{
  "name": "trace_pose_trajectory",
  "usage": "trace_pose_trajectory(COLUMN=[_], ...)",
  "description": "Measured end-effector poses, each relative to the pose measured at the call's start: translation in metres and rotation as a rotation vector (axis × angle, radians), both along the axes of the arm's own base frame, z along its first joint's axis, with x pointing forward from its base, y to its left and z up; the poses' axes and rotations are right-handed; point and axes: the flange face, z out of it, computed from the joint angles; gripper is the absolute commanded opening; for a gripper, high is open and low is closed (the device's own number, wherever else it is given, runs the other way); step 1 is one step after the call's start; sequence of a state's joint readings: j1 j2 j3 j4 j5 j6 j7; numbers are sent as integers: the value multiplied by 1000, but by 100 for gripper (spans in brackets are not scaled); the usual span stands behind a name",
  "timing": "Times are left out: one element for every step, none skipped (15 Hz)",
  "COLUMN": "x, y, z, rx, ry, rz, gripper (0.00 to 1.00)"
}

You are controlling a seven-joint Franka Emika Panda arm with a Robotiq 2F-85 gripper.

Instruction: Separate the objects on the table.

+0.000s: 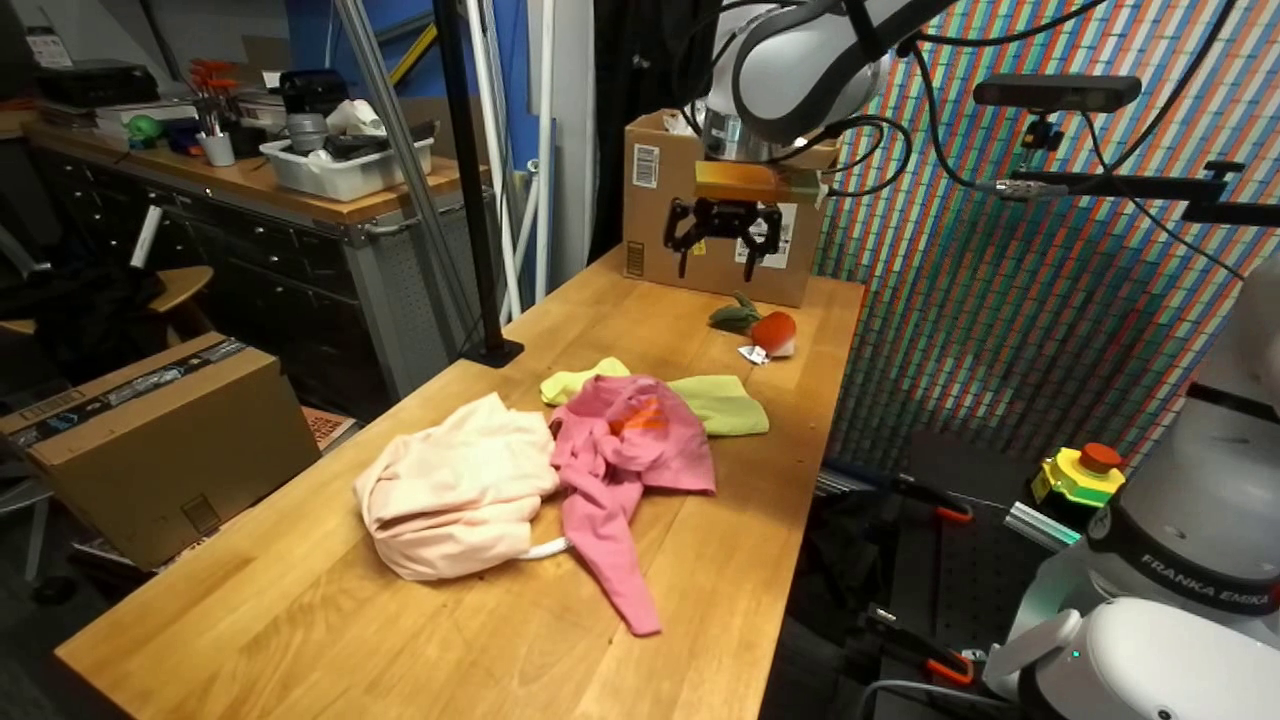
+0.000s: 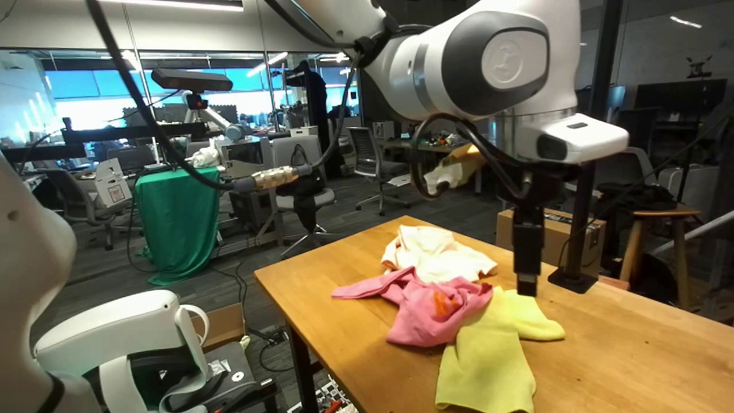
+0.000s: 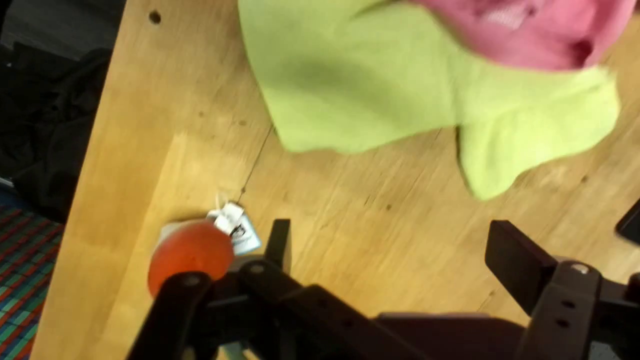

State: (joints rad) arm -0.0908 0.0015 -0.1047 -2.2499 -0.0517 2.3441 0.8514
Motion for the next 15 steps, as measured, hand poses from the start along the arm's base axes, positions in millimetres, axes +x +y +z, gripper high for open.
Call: trace_pose_trajectory(x=[1,1,0,-1,-3,-5,-8,-11,-14,-16,-18,-18,-17,-16,-12], y=[22,44,63,81,97,111,122,133,142,149,156,163,168,173,177], z=[2,3,3,2,0,-3,-7,-12,-19,-25,-34,-42,-52,-61,-70], rx=[31,61,89,117,149,177,202,219,230,237,243,245,245,238,224], ry=[14,29,44,62,82,104,130,159,190,219,246,267,285,302,316], rz=[46,94,142,189,236,280,325,370,418,465,509,549,585,618,650], gripper=[100,100,100,100,100,100,100,100,100,100,100,100,100,100,100])
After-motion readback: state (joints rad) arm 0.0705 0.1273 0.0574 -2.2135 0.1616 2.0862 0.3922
